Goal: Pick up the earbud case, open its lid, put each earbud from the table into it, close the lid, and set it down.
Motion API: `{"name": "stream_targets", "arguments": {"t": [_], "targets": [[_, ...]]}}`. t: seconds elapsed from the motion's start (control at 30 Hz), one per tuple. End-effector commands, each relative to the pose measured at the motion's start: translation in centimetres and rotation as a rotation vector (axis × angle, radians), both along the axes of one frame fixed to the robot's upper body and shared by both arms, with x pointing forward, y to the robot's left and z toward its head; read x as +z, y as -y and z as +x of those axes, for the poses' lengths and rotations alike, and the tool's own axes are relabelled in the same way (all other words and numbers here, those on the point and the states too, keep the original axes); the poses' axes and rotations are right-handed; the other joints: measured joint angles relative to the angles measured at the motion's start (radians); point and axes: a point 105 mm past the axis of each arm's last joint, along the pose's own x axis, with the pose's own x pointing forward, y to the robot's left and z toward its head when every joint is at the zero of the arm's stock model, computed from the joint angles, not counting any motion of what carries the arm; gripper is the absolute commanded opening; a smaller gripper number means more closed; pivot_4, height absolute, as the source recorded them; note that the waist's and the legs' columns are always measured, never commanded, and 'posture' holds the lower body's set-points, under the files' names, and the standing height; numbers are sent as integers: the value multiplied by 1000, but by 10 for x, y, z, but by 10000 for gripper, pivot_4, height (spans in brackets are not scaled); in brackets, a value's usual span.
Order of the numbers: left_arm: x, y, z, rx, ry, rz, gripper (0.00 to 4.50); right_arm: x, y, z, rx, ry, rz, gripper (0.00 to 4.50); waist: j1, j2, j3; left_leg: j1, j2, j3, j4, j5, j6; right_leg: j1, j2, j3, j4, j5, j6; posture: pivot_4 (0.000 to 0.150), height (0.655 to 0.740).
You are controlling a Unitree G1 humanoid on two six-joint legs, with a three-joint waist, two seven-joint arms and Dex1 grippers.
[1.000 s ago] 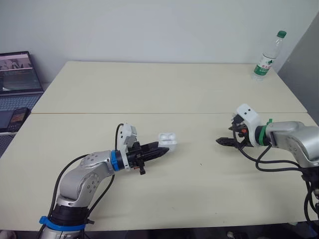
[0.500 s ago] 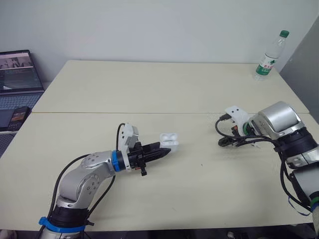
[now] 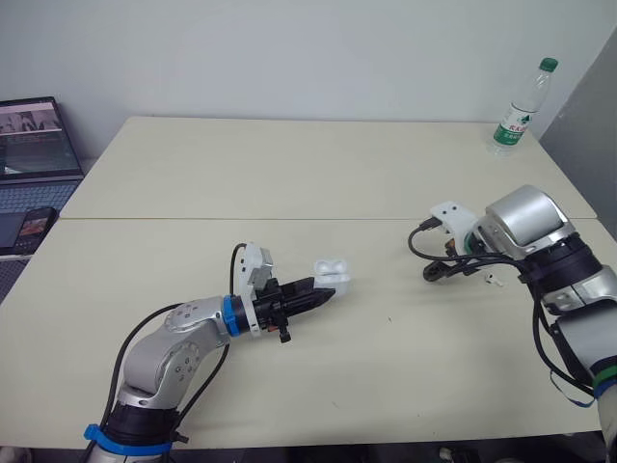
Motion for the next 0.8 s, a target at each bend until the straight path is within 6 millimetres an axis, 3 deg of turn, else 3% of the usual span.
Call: {"name": "stream_targets", "arguments": {"t": [0.03, 0.63, 0.73, 0.8], "targets": [[11, 5, -5, -10, 60, -16, 7600, 7, 2, 1, -35, 19, 31, 45000, 0, 0, 0, 0, 0, 0, 0, 0, 0, 0, 0, 0, 0, 0, 0, 1500, 7400], [-3, 1, -11, -15, 49, 40, 7600, 9, -11, 6, -38, 11, 94, 45000, -4, 0, 0, 0, 0, 0, 0, 0, 0, 0, 0, 0, 0, 0, 0, 1500, 7400], [-4, 1, -11, -14, 49, 43, 7600, 8, -10, 5, -35, 10, 88, 38818, -5, 0, 0, 0, 0, 0, 0, 0, 0, 0, 0, 0, 0, 0, 0, 1500, 7400], [-4, 2, -11, -14, 48, 42, 7600, 8, -10, 5, -35, 10, 84, 32265, -5, 0, 0, 0, 0, 0, 0, 0, 0, 0, 0, 0, 0, 0, 0, 1500, 7400]]}}
